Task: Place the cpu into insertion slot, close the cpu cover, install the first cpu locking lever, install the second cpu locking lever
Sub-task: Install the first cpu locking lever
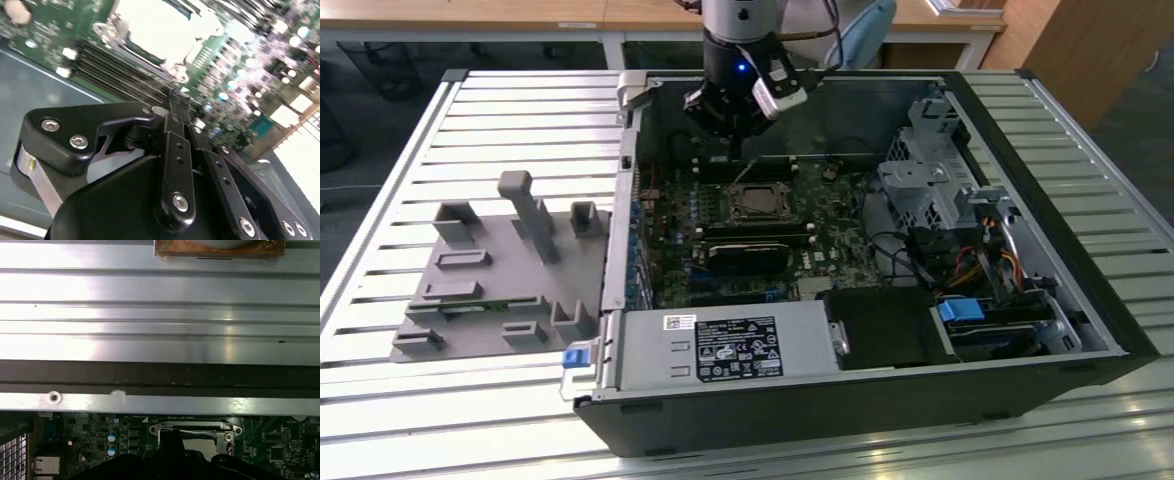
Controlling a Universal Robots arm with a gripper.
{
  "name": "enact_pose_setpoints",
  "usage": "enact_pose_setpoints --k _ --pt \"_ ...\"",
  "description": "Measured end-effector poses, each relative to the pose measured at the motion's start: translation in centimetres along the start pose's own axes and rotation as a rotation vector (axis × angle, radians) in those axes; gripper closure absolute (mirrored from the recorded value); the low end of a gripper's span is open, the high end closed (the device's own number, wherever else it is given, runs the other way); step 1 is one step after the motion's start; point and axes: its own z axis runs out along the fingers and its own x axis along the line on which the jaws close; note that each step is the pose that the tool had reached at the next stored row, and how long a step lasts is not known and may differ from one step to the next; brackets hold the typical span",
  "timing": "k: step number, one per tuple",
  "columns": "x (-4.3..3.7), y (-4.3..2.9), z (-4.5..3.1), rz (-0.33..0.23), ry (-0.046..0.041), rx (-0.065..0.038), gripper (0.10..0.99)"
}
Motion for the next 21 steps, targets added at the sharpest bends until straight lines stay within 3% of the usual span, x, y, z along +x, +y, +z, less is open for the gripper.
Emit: enact_pose_setpoints --k 3,5,8,13,21 --pt "-1.0 0.02 0.12 0.0 0.0 0.0 0.98" --pt "-1.13 0.01 0.21 0.0 -0.0001 -0.004 0.98" --pt "-1.13 -0.11 0.35 0.0 -0.0012 -0.03 0.98" --pt "-1.12 -0.22 0.7 0.0 -0.0188 -0.031 0.98" --pt "-2.03 -0.24 1.8 -0.001 -0.0199 -0.031 0.98"
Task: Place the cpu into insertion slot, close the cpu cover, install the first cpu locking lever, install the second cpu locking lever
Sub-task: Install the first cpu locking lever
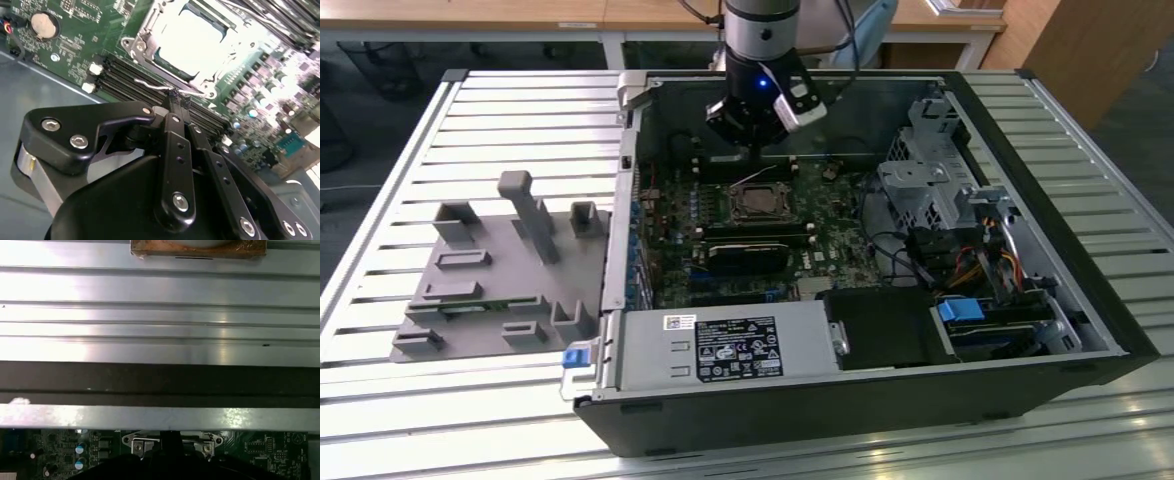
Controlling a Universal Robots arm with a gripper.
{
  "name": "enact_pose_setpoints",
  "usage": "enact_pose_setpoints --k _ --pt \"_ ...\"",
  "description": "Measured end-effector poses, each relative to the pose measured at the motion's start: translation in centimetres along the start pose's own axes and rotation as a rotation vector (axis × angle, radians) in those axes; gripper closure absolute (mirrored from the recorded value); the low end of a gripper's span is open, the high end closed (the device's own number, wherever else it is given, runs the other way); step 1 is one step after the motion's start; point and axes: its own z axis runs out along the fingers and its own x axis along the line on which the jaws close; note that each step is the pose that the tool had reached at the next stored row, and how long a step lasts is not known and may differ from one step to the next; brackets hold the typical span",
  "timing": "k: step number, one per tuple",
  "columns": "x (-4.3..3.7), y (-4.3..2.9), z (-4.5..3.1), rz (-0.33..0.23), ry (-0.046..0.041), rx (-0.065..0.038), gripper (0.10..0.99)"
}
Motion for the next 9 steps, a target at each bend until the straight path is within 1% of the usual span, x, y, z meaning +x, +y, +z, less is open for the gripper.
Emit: enact_pose_setpoints --k 4,9 --pt "-0.17 -0.03 0.46 0.0 0.0001 0.0 0.98" --pt "-0.41 -0.04 0.66 0.0 0.0001 0.0 0.98"
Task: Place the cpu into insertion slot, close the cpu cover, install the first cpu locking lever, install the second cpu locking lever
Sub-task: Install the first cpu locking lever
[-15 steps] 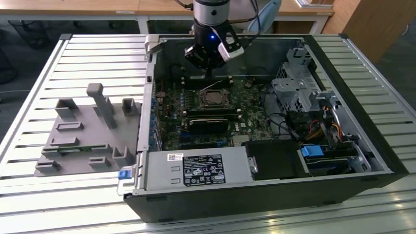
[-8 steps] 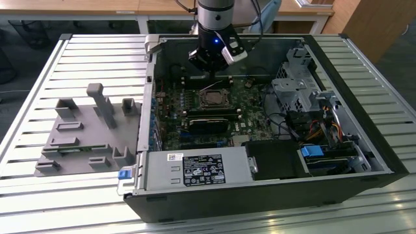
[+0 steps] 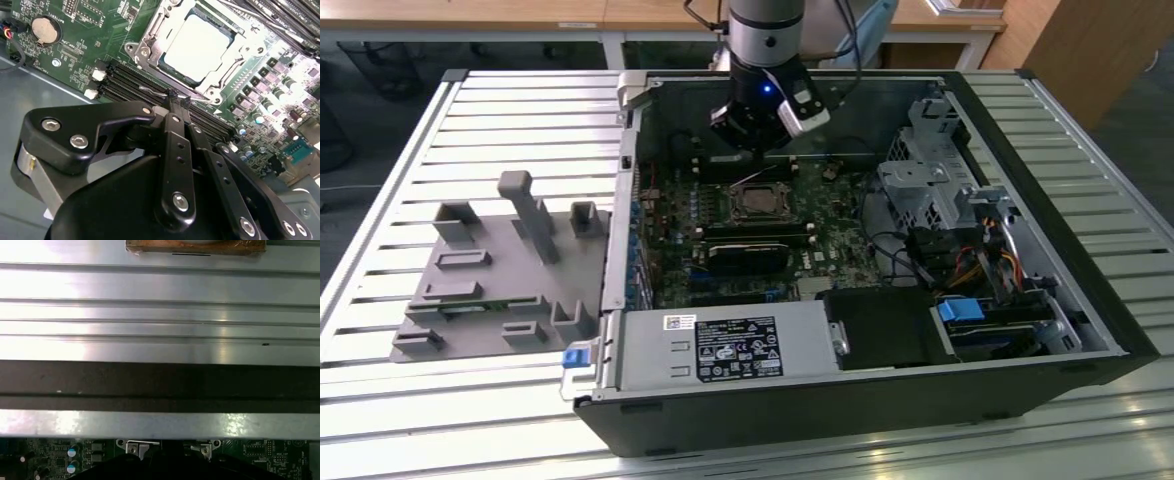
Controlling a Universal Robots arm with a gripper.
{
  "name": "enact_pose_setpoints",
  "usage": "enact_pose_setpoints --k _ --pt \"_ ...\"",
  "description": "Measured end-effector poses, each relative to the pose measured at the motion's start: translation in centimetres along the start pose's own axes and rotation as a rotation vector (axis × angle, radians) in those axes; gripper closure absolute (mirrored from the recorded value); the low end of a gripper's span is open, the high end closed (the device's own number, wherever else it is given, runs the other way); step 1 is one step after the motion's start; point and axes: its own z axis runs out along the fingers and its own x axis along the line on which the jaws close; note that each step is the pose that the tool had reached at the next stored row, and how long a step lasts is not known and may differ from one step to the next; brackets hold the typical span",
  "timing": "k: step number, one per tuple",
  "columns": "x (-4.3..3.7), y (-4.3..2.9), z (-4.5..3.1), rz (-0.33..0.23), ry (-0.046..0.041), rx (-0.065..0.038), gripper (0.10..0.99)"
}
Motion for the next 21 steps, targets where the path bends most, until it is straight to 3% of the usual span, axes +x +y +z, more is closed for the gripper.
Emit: enact_pose_setpoints --k 21 --pt "-1.18 0.15 1.18 0.0 0.0 0.0 0.98"
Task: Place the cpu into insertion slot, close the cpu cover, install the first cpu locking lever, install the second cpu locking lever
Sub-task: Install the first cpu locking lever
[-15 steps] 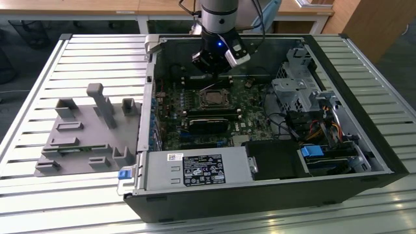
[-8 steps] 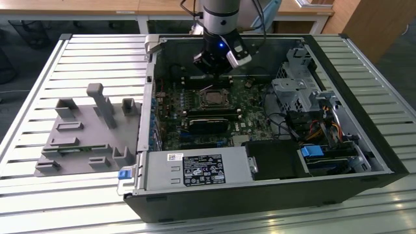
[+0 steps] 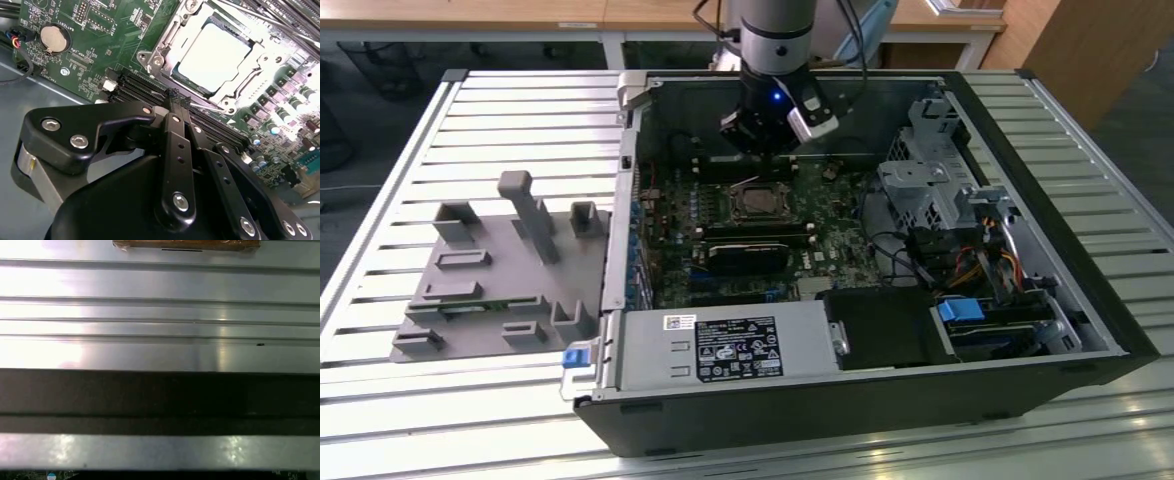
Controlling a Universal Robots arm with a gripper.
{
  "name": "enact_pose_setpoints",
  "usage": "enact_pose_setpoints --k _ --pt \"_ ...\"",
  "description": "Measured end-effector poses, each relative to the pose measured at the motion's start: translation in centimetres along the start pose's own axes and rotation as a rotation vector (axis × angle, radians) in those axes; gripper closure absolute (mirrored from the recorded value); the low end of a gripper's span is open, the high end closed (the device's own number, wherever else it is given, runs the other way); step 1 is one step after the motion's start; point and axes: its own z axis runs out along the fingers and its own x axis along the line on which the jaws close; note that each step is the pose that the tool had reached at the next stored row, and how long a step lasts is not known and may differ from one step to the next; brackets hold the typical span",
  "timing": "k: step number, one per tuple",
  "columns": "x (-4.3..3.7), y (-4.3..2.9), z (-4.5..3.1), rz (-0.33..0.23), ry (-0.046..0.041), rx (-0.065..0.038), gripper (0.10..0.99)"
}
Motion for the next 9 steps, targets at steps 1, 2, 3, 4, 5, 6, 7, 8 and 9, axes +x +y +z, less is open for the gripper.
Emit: enact_pose_setpoints --k 1,2,3,4,5,6,7,8,9 --pt "-0.02 0.01 0.1 0.0 0.0 0.0 0.98" --pt "-0.05 0.03 0.21 0.0 0.0 0.0 0.98" --pt "-0.07 0.04 0.32 0.0 0.0 0.0 0.98" --pt "-0.09 0.05 0.44 0.0 0.0 0.0 0.98" --pt "-0.1 0.06 0.55 0.0 0.0 0.001 0.98" --pt "-0.13 0.08 0.66 0.0 0.0 0.002 0.98" --pt "-0.15 0.1 0.77 0.0 -0.0001 0.003 0.98" --pt "-0.17 0.12 0.89 0.0 -0.0001 0.004 0.98" --pt "-0.19 0.13 1.01 0.0 0.0 0.006 0.98"
